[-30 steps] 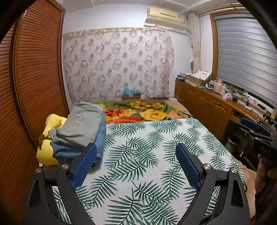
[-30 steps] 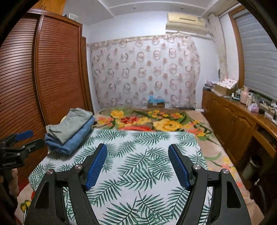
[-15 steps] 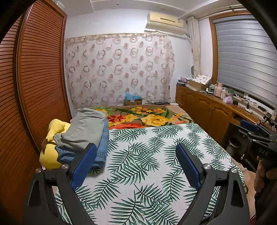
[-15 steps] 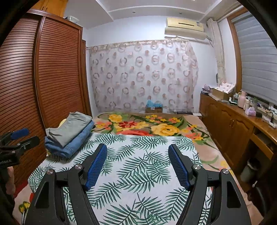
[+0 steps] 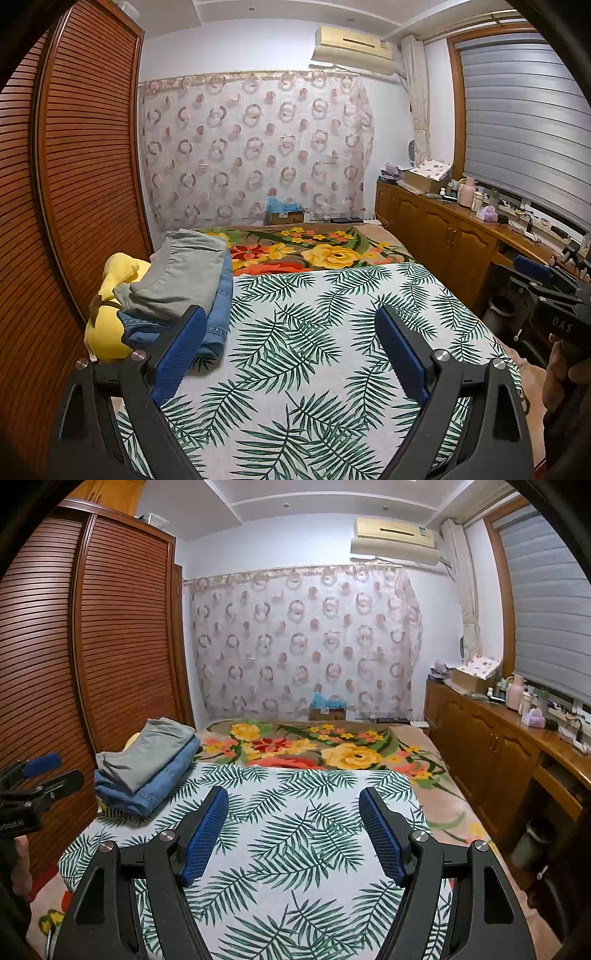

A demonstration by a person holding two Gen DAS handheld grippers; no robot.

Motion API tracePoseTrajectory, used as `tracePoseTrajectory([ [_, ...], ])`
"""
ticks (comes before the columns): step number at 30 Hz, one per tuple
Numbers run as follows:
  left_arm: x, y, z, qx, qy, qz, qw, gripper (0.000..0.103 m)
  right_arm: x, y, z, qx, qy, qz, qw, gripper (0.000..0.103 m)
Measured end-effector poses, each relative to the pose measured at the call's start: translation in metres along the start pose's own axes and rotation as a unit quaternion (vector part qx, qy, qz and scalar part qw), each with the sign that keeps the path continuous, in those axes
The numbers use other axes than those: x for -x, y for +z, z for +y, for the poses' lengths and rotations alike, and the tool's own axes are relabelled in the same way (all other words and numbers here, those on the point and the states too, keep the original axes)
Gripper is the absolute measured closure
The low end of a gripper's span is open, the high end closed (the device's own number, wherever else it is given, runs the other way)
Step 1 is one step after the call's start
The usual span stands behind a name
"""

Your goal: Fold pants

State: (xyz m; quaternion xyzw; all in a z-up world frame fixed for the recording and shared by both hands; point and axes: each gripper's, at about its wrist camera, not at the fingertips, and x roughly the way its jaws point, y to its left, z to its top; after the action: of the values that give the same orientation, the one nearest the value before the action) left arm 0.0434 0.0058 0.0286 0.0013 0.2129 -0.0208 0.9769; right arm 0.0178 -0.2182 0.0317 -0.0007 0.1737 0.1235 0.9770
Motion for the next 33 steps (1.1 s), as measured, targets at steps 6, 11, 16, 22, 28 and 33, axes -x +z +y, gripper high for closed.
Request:
tracePoseTrajectory([
  [6,-0.0002,-0.0005,-0.0002,0.001,0.0,0.0,1.0,0.01,-0.0001,-0.0001,-0.0002,0.0,0.0,0.0,1.0,0.028],
  [11,-0.0003,-0.0005,-0.0001,0.0,0.001,-0.001,1.0,0.01,-0.0004,0.0006,-0.0005,0.0,0.0,0.0,1.0,0.028],
  [16,-0.0002,-0.0005,-0.0004,0.0,0.001,0.0,1.0,0.01,-0.0009,0.0003,-0.0001,0.001,-0.002,0.0,1.0,0.028],
  [22,-0.0003,-0.0006,-0.0007,0.0,0.001,0.0,1.0,0.01,-0.0014,0.0016,-0.0016,0.001,-0.001,0.0,1.0,0.028],
  [28,0.0001,-0.0007,-0.0001,0.0,0.001,0.0,1.0,0.01,-0.0025,0.0019,-0.0022,0.003,-0.001,0.0,1.0,0.028],
  [33,-0.0003,-0.0008,-0.0008,0.0,0.001,0.0,1.0,0.01,-0.0036,0.0018,-0.0049,0.002,-0.002,0.002,1.0,0.028],
])
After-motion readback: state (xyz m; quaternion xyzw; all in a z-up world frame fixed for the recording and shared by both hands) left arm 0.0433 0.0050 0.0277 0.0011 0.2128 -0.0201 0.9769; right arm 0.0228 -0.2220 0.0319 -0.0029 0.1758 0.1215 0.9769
